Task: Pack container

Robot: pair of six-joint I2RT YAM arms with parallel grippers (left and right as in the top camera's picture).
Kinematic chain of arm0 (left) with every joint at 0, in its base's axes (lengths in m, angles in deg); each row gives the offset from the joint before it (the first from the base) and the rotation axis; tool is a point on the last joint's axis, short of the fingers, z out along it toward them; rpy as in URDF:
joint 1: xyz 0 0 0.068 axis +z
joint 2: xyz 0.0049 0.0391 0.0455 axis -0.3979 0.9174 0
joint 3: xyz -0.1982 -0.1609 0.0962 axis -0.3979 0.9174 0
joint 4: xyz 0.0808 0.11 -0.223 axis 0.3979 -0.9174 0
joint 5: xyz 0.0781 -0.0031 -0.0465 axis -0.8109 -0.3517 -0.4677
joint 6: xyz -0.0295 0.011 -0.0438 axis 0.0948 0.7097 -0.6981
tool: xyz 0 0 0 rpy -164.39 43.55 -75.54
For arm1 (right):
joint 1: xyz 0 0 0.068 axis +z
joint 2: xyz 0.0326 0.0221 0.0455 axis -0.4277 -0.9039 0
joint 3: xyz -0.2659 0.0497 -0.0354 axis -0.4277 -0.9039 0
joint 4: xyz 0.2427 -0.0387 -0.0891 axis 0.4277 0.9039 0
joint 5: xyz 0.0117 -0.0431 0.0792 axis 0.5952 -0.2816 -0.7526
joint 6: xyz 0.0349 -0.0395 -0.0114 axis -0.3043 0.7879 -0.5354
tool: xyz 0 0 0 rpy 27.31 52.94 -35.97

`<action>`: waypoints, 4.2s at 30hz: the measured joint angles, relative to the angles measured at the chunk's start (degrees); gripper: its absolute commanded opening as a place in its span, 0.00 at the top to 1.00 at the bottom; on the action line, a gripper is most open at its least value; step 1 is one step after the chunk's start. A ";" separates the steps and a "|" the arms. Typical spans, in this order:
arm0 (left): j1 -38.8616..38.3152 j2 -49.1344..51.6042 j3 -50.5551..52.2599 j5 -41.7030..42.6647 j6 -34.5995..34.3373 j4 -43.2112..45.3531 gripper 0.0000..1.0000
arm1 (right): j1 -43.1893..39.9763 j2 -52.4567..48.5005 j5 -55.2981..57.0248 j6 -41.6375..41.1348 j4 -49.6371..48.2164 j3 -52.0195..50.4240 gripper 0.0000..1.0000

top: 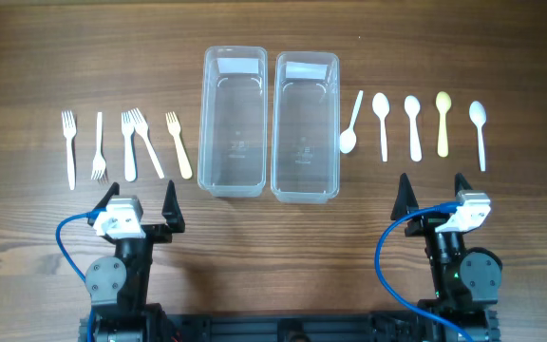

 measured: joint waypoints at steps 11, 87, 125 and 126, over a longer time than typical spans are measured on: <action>0.00 0.00 0.00 0.00 0.02 0.00 0.00 | 0.00 0.00 0.00 0.00 0.00 0.00 0.00; 0.00 0.00 0.28 0.02 0.04 0.17 0.00 | -3.80 -120.52 7.19 16.17 45.00 86.29 0.48; 0.00 0.00 0.28 0.00 0.02 0.17 0.00 | -5.77 -119.25 0.44 17.99 38.84 80.76 0.96; 0.00 0.00 0.28 0.00 0.04 0.17 0.00 | -5.31 -119.10 0.17 17.79 39.52 80.83 0.96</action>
